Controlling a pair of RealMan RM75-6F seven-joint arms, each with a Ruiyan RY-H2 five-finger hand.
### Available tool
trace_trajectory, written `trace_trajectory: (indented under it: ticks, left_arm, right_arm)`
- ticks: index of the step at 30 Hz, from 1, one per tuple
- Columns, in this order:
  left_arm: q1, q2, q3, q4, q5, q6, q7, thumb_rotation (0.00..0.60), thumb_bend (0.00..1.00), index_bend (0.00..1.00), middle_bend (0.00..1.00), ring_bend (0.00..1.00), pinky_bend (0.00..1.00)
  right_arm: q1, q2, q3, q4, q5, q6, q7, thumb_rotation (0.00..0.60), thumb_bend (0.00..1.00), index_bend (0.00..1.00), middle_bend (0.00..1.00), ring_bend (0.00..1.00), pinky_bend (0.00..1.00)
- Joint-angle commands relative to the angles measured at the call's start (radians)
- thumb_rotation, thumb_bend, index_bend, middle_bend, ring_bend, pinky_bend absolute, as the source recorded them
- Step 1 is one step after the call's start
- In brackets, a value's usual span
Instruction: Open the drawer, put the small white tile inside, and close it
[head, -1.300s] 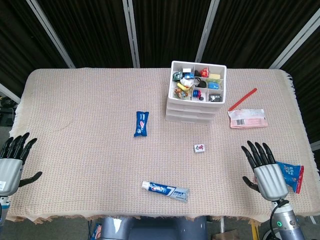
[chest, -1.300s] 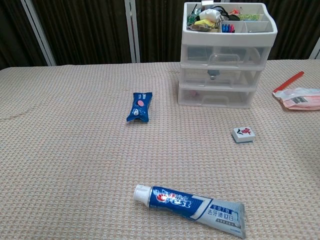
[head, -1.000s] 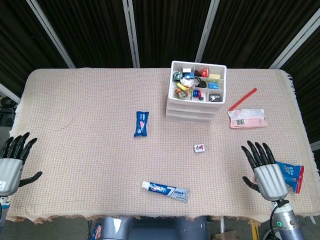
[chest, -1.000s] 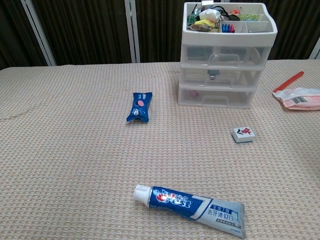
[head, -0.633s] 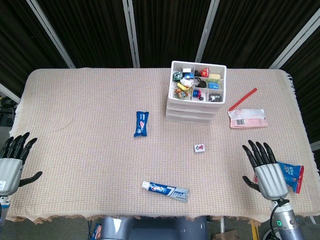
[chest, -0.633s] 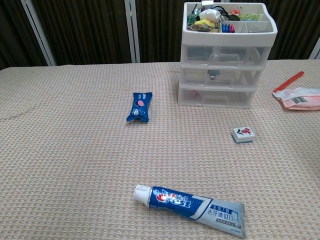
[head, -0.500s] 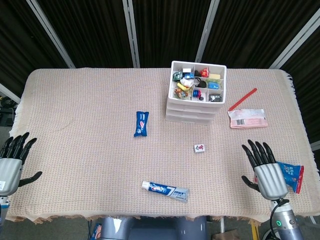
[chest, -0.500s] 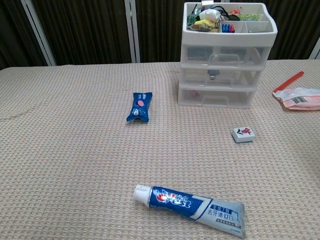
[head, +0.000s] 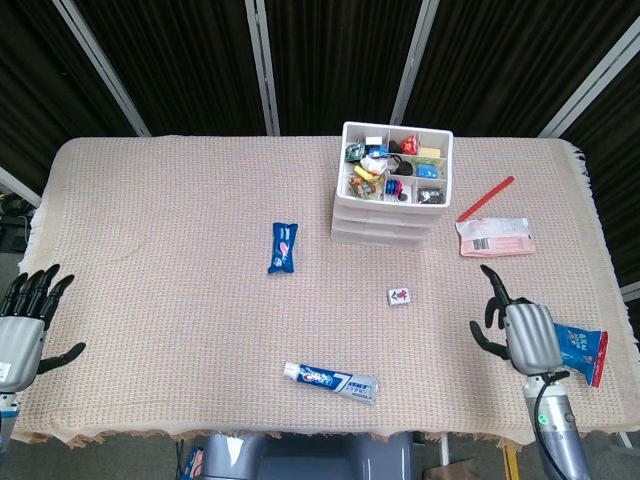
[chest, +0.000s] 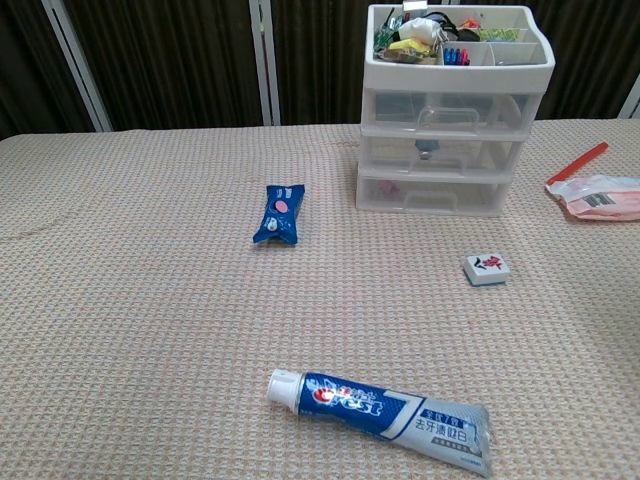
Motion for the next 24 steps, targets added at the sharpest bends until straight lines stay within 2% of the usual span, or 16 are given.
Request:
trace_trajectory:
  ticks: [1, 3, 9, 10, 14, 18, 24]
  left_arm:
    - [0.001, -0.001, -0.001, 0.001, 0.000, 0.003, -0.002, 0.600, 0.15, 0.08, 0.00, 0.00, 0.00]
    - [0.001, -0.003, -0.003, 0.004, 0.001, 0.006, -0.004, 0.600, 0.15, 0.08, 0.00, 0.00, 0.00]
    - [-0.002, -0.003, -0.003, 0.006, 0.004, 0.005, -0.013, 0.600, 0.15, 0.07, 0.00, 0.00, 0.00]
    - [-0.002, -0.003, -0.002, 0.007, 0.004, 0.004, -0.015, 0.600, 0.15, 0.07, 0.00, 0.00, 0.00]
    - [-0.002, -0.002, -0.002, 0.006, 0.002, 0.003, -0.019, 0.600, 0.15, 0.07, 0.00, 0.00, 0.00]
    - [-0.001, -0.002, -0.003, 0.006, 0.000, 0.003, -0.022, 0.600, 0.15, 0.07, 0.00, 0.00, 0.00]
    - [-0.003, 0.000, -0.004, 0.003, -0.005, -0.002, -0.029, 0.600, 0.14, 0.07, 0.00, 0.00, 0.00]
  right_arm:
    - [0.073, -0.020, 0.095, -0.110, 0.207, -0.139, 0.046, 0.600, 0.43, 0.09, 0.76, 0.76, 0.62]
    - [0.118, -0.041, 0.147, -0.140, 0.331, -0.194, 0.045, 0.600, 0.46, 0.09, 0.77, 0.78, 0.62]
    - [0.189, -0.100, 0.236, -0.203, 0.599, -0.293, 0.108, 0.600, 0.49, 0.09, 0.79, 0.80, 0.62]
    - [0.211, -0.112, 0.258, -0.208, 0.675, -0.322, 0.125, 0.600, 0.49, 0.09, 0.79, 0.80, 0.62]
    - [0.280, -0.175, 0.301, -0.181, 0.845, -0.362, 0.152, 0.600, 0.49, 0.09, 0.79, 0.80, 0.62]
    - [0.331, -0.241, 0.340, -0.149, 0.960, -0.354, 0.185, 0.600, 0.49, 0.10, 0.79, 0.80, 0.62]
    - [0.381, -0.320, 0.362, -0.088, 1.018, -0.336, 0.209, 0.600, 0.49, 0.10, 0.79, 0.80, 0.62]
